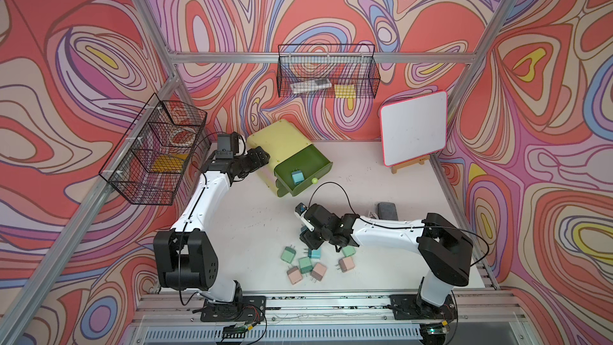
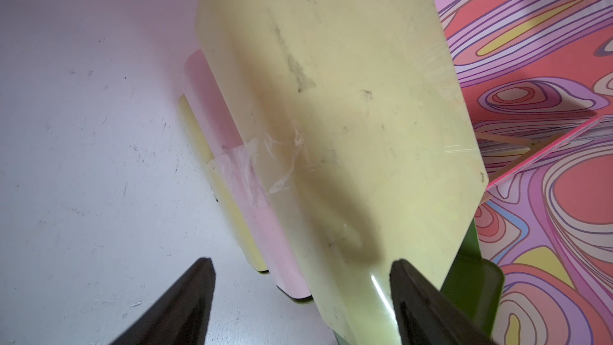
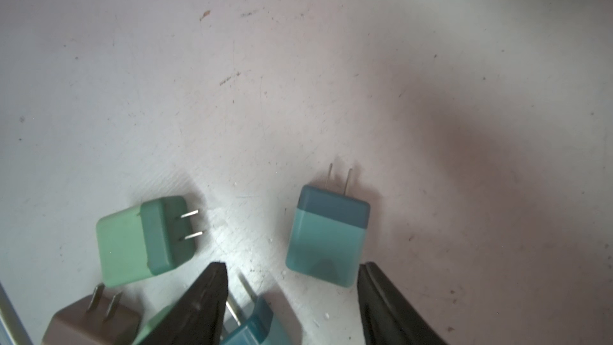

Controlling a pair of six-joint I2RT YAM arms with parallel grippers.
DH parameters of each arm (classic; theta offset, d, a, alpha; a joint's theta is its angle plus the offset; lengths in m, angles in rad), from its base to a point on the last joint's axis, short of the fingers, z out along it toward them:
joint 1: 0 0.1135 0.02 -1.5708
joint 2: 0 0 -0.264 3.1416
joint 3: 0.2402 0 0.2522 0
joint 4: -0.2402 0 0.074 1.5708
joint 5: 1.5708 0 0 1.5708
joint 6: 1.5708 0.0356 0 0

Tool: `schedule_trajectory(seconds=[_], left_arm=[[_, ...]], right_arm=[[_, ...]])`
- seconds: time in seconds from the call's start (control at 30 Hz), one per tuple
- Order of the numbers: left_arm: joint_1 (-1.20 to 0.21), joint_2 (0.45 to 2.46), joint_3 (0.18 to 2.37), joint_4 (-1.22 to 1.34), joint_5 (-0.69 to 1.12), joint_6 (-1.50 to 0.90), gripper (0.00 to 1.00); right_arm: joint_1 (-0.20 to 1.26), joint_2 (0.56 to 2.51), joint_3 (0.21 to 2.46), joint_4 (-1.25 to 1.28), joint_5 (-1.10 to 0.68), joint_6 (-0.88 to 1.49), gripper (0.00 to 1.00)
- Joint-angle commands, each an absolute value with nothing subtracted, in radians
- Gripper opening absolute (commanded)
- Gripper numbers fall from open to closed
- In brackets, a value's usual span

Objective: Place the plugs into the drawer by color
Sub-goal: Pick up the plug from the center of the board.

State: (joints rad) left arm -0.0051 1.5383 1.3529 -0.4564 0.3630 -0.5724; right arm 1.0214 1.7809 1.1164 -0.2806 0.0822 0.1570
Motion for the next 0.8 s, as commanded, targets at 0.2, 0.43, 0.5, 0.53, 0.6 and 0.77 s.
schedule_trajectory(seconds=[0.2, 0.43, 0.5, 0.53, 0.6, 0.77], left_arm=[[0.0, 1.509, 1.353, -0.459, 0.368, -0.559, 0.83], [0.0, 1.509, 1.353, -0.463, 0.363, -0.557, 0.83], [0.0, 1.508, 1.353, -0.463, 0.361, -0.556, 0.83], [0.0, 1.509, 1.353, -0.463, 0.362, -0.555, 0.83], [0.0, 1.509, 1.354, -0.462, 0.359, -0.555, 0.83], [0.0, 1.504, 1.361, -0.468, 0.352, -0.546, 0.83]], right_arm=[[1.01, 1.894, 1.173, -0.294, 0.14, 0.175, 0.66], [1.005, 1.928, 1.178, -0.283, 0.141, 0.196, 0.56], [1.004, 1.919, 1.177, -0.288, 0.145, 0.198, 0.52], [1.003, 1.909, 1.174, -0.291, 0.147, 0.198, 0.5], [1.004, 1.882, 1.166, -0.302, 0.149, 0.198, 0.46], [1.003, 1.753, 1.181, -0.396, 0.128, 0.196, 0.37]])
